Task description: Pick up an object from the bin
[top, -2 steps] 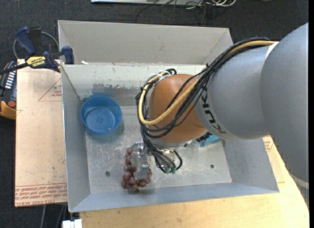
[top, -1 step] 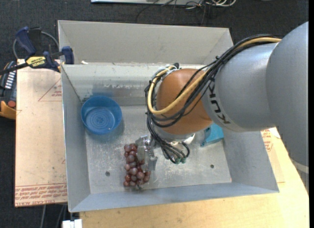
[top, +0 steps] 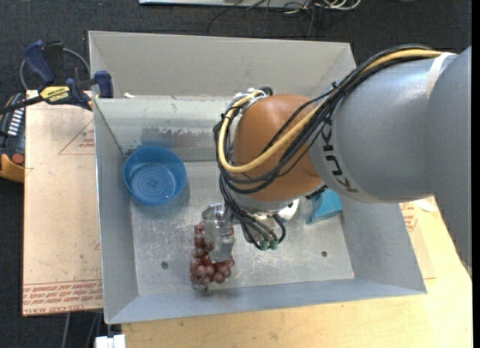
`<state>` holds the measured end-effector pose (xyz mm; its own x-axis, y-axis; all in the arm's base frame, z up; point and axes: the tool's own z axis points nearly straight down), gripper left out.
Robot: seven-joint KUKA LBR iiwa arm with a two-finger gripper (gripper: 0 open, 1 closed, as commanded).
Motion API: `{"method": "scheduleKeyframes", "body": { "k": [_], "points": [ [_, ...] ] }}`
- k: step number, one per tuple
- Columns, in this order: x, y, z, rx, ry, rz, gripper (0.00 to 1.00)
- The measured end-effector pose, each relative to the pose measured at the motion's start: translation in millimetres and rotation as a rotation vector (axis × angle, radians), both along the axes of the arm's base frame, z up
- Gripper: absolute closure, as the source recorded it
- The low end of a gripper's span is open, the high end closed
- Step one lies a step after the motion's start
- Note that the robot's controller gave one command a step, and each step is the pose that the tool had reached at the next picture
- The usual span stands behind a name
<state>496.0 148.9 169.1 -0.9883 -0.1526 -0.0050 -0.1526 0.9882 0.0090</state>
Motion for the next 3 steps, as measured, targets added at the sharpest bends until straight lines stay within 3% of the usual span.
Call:
{"method": "scheduleKeyframes", "body": {
  "k": [1,2,3],
  "points": [
    [15.1,-7.7,-29.4,-0.001,-0.008,0.106,1.0],
    [28.2,31.0,46.6,0.003,-0.006,0.063,1.0],
    [27.0,41.0,75.8,0.006,-0.012,0.06,1.0]
  ]
}}
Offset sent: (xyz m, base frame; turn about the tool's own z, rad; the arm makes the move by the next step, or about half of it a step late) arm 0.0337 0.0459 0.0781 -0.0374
